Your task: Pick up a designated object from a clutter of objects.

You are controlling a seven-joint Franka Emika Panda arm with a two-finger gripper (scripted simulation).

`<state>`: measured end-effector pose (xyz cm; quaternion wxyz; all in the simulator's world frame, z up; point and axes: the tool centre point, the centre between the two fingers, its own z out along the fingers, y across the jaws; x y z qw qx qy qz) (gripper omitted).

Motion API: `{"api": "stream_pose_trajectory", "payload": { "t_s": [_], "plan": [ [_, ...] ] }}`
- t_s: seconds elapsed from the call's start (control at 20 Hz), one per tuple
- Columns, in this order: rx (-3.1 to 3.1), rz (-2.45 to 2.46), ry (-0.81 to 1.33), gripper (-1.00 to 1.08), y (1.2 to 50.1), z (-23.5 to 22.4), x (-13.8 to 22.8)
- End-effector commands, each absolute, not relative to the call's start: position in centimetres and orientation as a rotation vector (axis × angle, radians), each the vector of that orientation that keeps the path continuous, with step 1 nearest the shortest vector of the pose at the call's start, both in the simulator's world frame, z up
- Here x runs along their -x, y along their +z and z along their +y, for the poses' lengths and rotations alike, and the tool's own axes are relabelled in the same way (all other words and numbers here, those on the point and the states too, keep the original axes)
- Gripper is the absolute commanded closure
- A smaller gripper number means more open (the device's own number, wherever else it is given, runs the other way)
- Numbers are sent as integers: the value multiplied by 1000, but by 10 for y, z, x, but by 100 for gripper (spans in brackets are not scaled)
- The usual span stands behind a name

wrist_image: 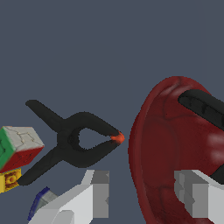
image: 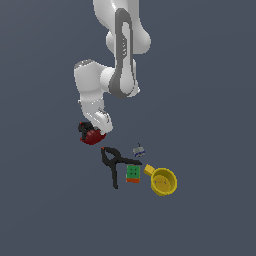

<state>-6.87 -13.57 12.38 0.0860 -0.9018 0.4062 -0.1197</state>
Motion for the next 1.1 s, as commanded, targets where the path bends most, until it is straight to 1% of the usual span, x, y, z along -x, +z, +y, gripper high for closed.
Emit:
{"api": "stream_pose_trajectory", "payload": {
  "t_s": [0.0,0.3,0.35,1.05],
  "plan": [
    [2688,1212,-357,-20,117,-135,67],
    [2687,1213,-357,-20,111,-135,66],
    [2687,1213,-357,108,111,-135,66],
    [2687,1214,-357,108,113,-134,65]
  ]
}}
